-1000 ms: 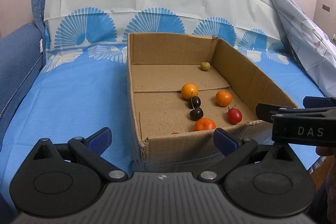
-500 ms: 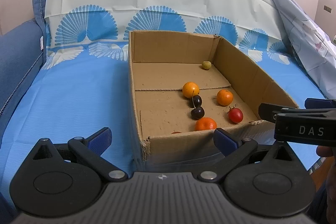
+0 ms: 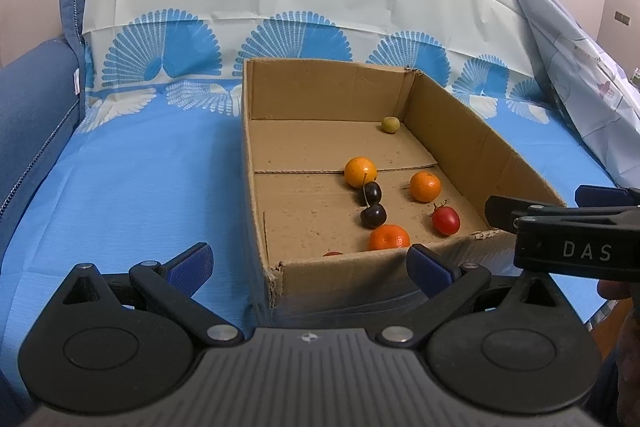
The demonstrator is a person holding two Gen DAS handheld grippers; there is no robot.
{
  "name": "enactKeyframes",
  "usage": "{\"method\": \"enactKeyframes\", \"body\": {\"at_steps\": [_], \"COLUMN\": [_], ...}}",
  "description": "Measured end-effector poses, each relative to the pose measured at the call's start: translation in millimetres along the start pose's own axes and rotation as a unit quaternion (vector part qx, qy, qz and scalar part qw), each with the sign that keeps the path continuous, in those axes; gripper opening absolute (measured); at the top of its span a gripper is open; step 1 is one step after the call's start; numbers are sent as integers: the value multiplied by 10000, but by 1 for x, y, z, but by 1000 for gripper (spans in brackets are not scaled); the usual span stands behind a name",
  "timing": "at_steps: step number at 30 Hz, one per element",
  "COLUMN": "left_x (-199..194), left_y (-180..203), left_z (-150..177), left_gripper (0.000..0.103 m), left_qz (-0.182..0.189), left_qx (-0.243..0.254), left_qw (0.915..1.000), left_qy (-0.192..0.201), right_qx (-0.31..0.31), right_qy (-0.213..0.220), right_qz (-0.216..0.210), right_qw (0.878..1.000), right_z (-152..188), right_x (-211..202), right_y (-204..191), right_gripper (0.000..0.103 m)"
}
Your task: Organize fruits
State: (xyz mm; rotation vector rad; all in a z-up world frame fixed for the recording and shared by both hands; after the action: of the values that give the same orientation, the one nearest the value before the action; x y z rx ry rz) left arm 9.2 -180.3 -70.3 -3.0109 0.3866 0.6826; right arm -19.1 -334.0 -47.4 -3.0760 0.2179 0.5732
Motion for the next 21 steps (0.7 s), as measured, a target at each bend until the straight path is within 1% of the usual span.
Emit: {"method": "enactKeyframes", "body": {"at_steps": [21], "left_x": [2], "left_y": [7], "left_z": [-7], "left_gripper": [103], "left_qz": [112], "left_qx": [-8], "left_qw": [9999], "left_qy": [132], "right_qx": [109], "right_qy": [41], "right_qz": [-52], "right_qw": [9999], "right_z": [-4], "right_x": [3], "right_y": [-2], "right_gripper": [102]}}
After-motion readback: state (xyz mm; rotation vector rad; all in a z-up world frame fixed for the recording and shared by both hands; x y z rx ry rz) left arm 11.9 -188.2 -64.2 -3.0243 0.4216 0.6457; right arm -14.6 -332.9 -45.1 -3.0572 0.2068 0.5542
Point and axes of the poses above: each gripper's, at about its wrist camera, not at the fingertips, and x roughly the way its jaws point, y to its right, z to its underside, the point moved 10 cm from there along x, roughly the way its jaws point, and after that the axes turned 11 degrees about y, right-handed, at the moved point
